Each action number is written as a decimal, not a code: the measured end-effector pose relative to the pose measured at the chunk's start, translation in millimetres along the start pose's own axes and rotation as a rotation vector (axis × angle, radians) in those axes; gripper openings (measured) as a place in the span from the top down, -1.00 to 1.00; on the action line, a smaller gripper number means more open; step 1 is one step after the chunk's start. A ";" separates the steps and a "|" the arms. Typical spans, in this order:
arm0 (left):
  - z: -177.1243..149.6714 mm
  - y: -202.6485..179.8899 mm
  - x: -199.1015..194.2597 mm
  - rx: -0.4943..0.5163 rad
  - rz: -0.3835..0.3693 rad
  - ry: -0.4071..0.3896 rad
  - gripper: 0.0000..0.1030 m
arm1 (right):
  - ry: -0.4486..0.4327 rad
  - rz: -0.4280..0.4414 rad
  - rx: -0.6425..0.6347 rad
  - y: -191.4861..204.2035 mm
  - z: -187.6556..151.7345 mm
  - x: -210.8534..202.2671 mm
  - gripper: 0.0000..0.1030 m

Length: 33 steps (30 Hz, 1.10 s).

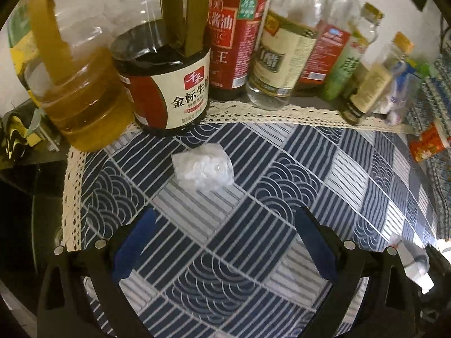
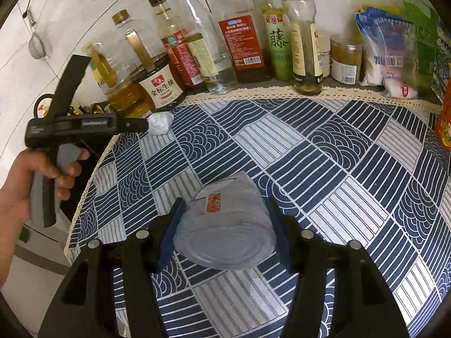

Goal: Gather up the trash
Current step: 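Grasp the white tissue ball with the left tool while the right tool holds the cup, then carry the tissue ball in the left tool while the right tool carries the cup down to the bin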

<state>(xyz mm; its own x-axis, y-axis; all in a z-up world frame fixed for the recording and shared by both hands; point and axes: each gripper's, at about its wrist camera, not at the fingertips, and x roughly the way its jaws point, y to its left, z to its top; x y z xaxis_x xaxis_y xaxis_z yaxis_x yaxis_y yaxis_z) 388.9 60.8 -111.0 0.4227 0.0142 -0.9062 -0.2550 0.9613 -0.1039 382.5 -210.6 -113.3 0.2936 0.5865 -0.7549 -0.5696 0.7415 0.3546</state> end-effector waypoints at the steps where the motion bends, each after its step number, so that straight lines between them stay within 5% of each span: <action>1: 2.2 0.4 3.3 -0.002 0.007 0.001 -0.87 | 0.002 0.004 0.000 -0.8 0.5 2.1 -0.12; 12: 34.3 14.5 52.4 -0.034 0.101 0.044 -0.83 | 0.028 0.069 0.018 -19.0 9.1 23.3 -0.12; 14: 36.4 15.6 56.9 -0.024 0.121 0.050 -0.57 | 0.031 0.079 0.015 -21.8 10.9 26.4 -0.12; 18: 38.9 14.0 61.4 -0.008 0.108 0.058 -0.11 | 0.040 0.088 0.026 -27.6 12.3 30.8 -0.12; 27: 40.2 7.4 49.0 -0.032 0.049 0.025 -0.05 | 0.035 0.085 0.037 -30.1 8.5 24.2 -0.12; 33: 12.9 4.2 22.2 -0.031 -0.017 0.017 -0.04 | 0.034 0.075 0.034 -22.5 5.4 17.4 -0.12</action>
<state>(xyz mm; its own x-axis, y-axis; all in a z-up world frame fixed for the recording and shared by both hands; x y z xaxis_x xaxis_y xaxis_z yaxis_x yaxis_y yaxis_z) 408.4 68.7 -126.3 0.4123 -0.0068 -0.9110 -0.2752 0.9523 -0.1316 404.6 -215.3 -131.5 0.2248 0.6297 -0.7436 -0.5622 0.7071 0.4289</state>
